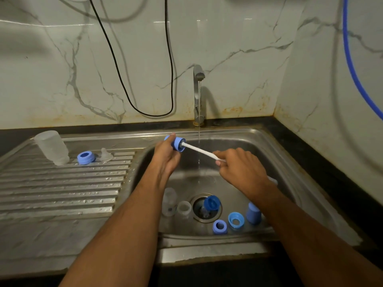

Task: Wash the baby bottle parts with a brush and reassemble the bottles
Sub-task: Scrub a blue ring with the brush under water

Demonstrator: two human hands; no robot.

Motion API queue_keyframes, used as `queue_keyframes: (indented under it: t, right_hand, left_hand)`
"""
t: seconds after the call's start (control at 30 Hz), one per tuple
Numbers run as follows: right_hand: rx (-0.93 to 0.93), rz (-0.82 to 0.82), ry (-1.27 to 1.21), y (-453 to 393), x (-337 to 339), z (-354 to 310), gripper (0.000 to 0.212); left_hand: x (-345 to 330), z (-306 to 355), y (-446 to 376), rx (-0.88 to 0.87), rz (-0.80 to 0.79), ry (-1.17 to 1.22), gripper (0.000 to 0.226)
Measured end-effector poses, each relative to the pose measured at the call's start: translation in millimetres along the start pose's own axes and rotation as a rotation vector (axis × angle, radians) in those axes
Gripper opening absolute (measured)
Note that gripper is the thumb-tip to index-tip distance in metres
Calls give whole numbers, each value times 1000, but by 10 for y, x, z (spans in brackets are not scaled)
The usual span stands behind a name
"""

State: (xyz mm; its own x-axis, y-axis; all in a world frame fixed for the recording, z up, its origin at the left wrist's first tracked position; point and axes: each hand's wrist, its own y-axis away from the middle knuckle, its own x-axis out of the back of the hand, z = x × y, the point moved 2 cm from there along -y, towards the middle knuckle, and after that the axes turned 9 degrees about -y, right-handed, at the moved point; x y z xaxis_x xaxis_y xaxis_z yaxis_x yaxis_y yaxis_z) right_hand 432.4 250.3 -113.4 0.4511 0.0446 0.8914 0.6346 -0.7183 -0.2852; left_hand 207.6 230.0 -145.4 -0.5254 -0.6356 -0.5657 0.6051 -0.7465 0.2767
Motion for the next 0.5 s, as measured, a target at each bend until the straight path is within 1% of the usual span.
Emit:
queue_keyframes:
  t: [0.1, 0.2, 0.23, 0.3, 0.43, 0.5]
  right_hand:
    - [-46, -39, -80, 17, -32, 24, 26]
    - [-65, -127, -277, 19, -47, 14, 24]
    - [-59, -150, -330, 16, -31, 16, 24]
    - [-27, -169, -358, 13, 24, 29, 23]
    - [-35, -85, -353, 16, 93, 59, 24]
    - [-73, -32, -341, 21, 102, 64, 24]
  left_hand:
    - [-10, -8, -15, -1, -10, -22, 31]
    - [18, -12, -6, 1, 8, -13, 33]
    - [32, 1, -4, -1, 21, -4, 33]
    - [43, 28, -1, 2, 36, 31, 35]
    - [28, 35, 9, 2, 45, 88, 44]
    - [-2, 23, 23, 7, 6, 77, 41]
